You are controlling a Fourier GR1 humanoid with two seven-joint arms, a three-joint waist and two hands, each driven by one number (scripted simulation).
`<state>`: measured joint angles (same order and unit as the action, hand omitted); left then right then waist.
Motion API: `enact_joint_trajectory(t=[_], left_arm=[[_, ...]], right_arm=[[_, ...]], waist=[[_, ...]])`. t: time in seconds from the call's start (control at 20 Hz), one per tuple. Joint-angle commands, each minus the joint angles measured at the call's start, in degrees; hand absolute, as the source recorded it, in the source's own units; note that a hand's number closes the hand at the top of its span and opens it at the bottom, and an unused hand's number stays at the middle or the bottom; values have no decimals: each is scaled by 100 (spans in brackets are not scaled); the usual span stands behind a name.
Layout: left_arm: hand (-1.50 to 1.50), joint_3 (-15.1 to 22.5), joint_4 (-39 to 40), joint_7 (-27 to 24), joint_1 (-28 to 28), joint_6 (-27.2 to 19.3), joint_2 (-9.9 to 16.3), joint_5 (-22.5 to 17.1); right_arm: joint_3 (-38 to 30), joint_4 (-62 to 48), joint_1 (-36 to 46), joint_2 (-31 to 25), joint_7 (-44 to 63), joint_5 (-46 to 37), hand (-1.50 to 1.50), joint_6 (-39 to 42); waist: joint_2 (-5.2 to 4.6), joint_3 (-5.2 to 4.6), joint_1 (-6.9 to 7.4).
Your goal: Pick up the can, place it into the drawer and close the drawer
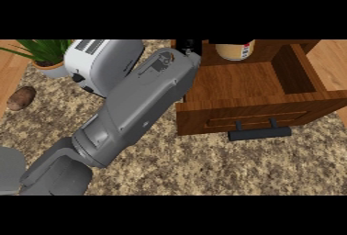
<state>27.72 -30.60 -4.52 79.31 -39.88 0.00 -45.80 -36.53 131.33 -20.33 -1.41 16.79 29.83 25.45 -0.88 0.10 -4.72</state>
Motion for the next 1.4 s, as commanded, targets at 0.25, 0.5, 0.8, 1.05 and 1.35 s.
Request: enact_joint_trajectory(t=[0.25, 0.5, 0.8, 1.05, 1.35], left_arm=[[-150, 593, 277, -48, 110, -415, 0, -469], [-150, 647, 409, -294, 173, -599, 0, -687], [-150, 663, 560, -549, 100, -429, 0, -943], [-150, 547, 619, -908, 22, -329, 0, -1055], [-150, 533, 496, -1019, 197, -275, 0, -1249]], right_arm=[[-72, 68, 127, -205, 307, 148, -150, -145], [19, 342, 169, -178, 461, 203, -150, -252], [-152, -236, 388, -299, 171, 89, -150, -131], [-343, 329, 311, -310, -442, -506, -150, 225], [1, 859, 600, -470, -703, -1230, -150, 378]], waist=[[-2, 0, -16], [-23, -2, -95], [-39, 2, -48], [-36, 1, -29], [-26, -5, 53]])
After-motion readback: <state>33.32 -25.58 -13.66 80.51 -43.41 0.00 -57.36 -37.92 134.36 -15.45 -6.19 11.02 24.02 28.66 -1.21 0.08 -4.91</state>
